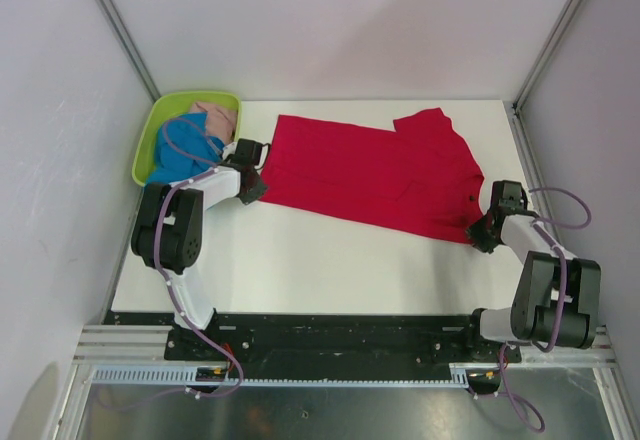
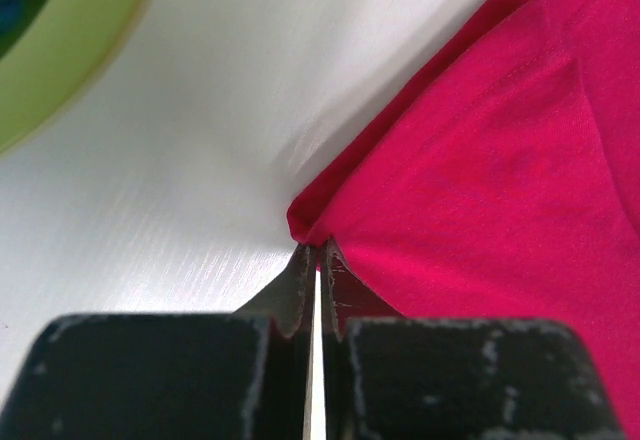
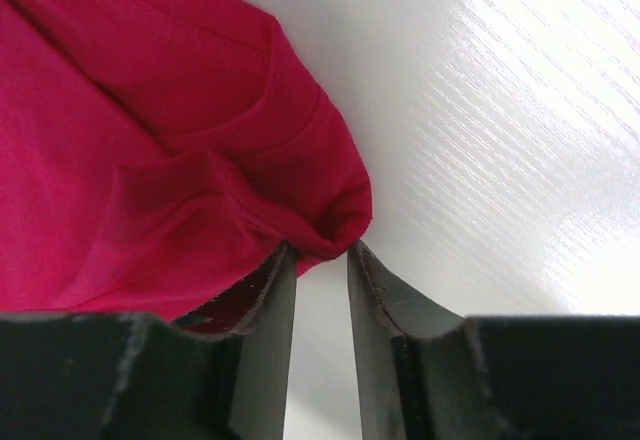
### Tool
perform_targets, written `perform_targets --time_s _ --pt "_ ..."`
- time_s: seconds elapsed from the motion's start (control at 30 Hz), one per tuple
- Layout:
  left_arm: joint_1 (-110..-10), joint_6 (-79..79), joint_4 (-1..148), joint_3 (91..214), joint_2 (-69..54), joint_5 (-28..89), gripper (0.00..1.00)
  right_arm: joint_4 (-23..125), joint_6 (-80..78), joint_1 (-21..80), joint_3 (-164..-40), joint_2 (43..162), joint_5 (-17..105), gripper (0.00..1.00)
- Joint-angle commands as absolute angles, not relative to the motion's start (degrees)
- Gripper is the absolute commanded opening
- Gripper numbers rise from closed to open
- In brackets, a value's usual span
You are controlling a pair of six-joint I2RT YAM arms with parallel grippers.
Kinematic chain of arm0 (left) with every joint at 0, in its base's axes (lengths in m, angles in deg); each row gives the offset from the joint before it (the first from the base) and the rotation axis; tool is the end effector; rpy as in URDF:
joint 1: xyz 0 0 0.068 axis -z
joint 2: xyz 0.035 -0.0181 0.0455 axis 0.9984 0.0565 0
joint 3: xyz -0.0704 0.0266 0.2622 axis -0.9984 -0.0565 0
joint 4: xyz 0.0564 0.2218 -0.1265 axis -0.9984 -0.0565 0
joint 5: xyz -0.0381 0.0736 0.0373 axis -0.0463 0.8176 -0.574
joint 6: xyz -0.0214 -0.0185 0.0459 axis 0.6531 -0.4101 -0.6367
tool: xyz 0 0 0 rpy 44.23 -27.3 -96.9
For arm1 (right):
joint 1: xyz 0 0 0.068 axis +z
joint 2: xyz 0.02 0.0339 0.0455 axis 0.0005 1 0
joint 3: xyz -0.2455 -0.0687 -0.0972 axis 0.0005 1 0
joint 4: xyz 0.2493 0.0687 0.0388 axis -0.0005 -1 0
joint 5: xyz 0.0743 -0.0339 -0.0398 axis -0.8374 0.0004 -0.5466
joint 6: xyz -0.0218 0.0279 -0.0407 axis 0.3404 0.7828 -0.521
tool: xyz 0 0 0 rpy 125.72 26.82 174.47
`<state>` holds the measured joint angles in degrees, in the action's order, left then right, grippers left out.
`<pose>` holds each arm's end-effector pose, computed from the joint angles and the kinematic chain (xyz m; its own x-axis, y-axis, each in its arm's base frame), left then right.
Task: Fold and stack the t-shirts
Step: Grap the side of the flattened tshirt furthest away from the robot with both arms
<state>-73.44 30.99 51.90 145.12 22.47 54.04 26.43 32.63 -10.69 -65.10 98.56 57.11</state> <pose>0.3620 -0.0761 0.1577 -0.6890 -0.5084 -0.5165 -0.5010 0.8491 -0.1676 0.2331 -0.0476 0.1674 -0.5229 0.7573 -0.3911 0.7461 0.6286 0.2195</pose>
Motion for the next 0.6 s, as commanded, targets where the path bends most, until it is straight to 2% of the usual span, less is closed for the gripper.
perform_targets --time_s 0.0,0.07,0.13,0.57 --pt "-73.8 30.7 52.0 145.0 22.8 56.2 0.00 29.1 32.7 -11.0 -65.0 100.0 58.9 0.23" --pt "-73.8 30.8 51.9 144.7 22.4 56.5 0.00 28.8 32.4 -11.0 -65.0 100.1 59.4 0.09" --pt "-73.8 30.9 51.9 144.0 21.7 57.0 0.00 28.2 32.3 -11.0 -65.1 100.0 59.7 0.02" --pt "-73.8 35.1 50.4 134.6 11.7 60.9 0.00 17.8 35.8 -11.1 -65.6 94.4 60.7 0.00"
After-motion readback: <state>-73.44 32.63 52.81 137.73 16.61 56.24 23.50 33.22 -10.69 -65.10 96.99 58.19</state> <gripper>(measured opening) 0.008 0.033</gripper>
